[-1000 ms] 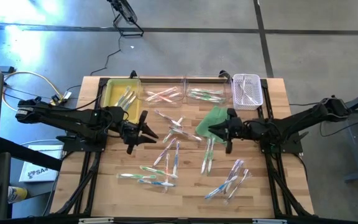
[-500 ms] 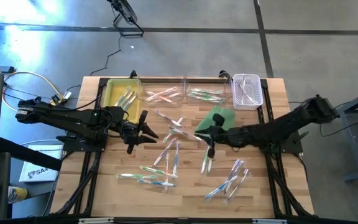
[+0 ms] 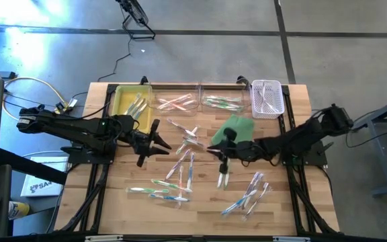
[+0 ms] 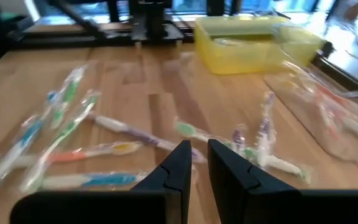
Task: Pick & Place Toothbrushes
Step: Put the purple toothbrush into the white bin
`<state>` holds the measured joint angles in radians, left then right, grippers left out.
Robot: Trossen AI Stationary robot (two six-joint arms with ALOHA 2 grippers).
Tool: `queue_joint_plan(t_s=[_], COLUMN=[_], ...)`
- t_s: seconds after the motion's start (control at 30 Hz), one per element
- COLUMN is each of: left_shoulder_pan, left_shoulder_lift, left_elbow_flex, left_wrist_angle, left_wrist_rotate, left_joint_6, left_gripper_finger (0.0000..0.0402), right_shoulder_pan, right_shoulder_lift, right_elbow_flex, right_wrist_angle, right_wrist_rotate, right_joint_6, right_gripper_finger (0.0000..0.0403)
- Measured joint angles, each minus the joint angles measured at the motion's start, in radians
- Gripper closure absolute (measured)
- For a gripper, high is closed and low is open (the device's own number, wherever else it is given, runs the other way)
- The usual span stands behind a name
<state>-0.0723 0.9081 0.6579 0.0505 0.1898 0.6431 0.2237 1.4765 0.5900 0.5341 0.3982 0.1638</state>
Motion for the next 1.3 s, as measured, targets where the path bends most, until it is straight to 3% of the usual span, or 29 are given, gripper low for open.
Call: queue_joint_plan(t_s=[0.17, 0.37, 0.47, 0.77, 0.93, 1.3], left_shoulder_pan=[0.000, 0.000, 0.000, 0.000, 0.000, 0.000], left_shoulder_lift=[0.000, 0.000, 0.000, 0.000, 0.000, 0.000], left_elbow_flex=[0.000, 0.000, 0.000, 0.000, 0.001, 0.001], left_wrist_angle=[0.000, 0.002, 0.003, 0.000, 0.000, -0.011], left_wrist_rotate=[-0.009, -0.014, -0.050, -0.108, -0.172, -0.182], left_joint_6=[-0.006, -0.168, -0.206, -0.224, -0.222, -0.230], left_gripper_finger=[0.0309, 0.0309, 0.0309, 0.0309, 0.0309, 0.0309], right_shoulder_pan=[-0.004, -0.011, -0.011, -0.016, -0.017, -0.033], right_shoulder_lift=[0.000, 0.000, 0.000, 0.000, 0.008, 0.191], right_elbow_flex=[0.000, 0.000, 0.000, 0.002, 0.070, 0.145], right_wrist_angle=[-0.007, -0.019, -0.064, -0.186, -0.311, -0.376], right_wrist_rotate=[0.052, 0.052, 0.041, 0.060, 0.071, 0.080], right_joint_6=[0.024, 0.079, 0.081, 0.170, 0.184, 0.236], right_gripper_finger=[0.0326, 0.0250, 0.0231, 0.0227, 0.0227, 0.0227])
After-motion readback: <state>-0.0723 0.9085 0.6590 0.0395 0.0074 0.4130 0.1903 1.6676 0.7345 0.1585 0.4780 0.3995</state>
